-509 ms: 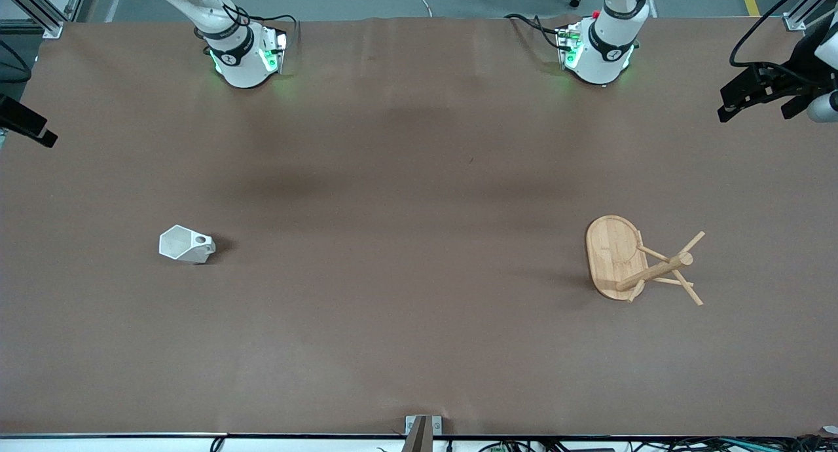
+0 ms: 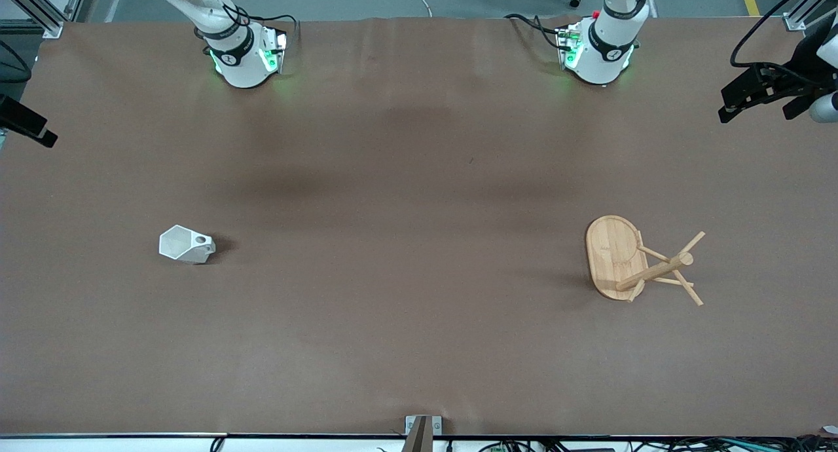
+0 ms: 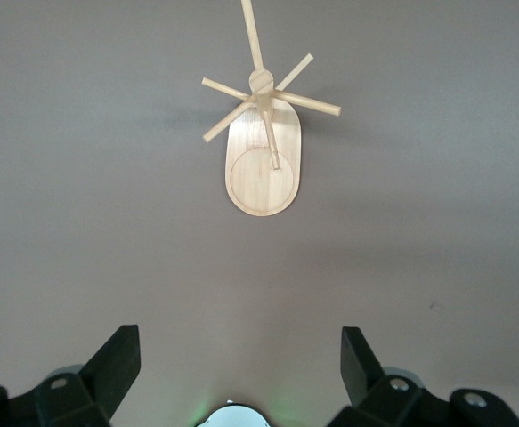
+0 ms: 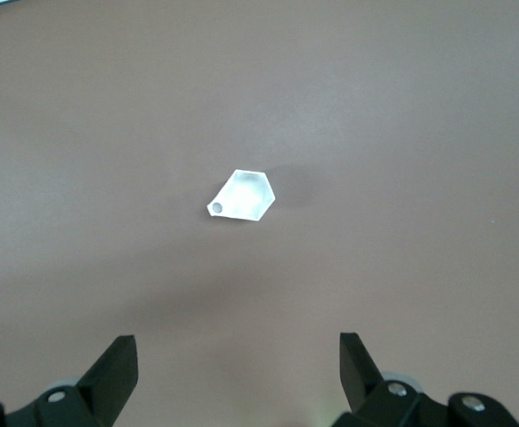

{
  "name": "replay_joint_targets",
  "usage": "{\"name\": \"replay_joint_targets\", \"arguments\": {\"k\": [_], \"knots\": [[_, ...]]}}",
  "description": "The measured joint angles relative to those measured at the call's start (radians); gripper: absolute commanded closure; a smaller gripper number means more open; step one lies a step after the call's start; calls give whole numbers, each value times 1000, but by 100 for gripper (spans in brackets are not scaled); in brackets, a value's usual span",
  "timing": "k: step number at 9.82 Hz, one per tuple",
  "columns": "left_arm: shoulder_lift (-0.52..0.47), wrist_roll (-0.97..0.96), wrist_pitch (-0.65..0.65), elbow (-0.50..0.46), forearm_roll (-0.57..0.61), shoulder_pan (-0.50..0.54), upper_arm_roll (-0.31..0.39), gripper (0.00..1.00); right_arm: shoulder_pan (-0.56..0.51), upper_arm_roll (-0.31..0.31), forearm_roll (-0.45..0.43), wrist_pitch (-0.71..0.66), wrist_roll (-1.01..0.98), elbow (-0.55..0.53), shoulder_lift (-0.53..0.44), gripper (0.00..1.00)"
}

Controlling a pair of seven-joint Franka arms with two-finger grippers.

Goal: Hang cup on rack

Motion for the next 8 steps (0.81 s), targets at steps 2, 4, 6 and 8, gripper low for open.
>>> {"name": "replay_joint_targets", "arguments": {"k": [2,4,6,8], "knots": [[0,0,0,16,0,-1,0,0,0,-1,0,-4,-88,-3,4,0],[3,0,0,43,0,0,0,0,-17,-9,4,13,-158,-41,46,0],[11,0,0,52,0,2,2,0,-34,-13,12,187,-252,-162,115,0],[17,5,0,55,0,3,3,0,-54,-15,15,449,-372,-330,172,0]]}}
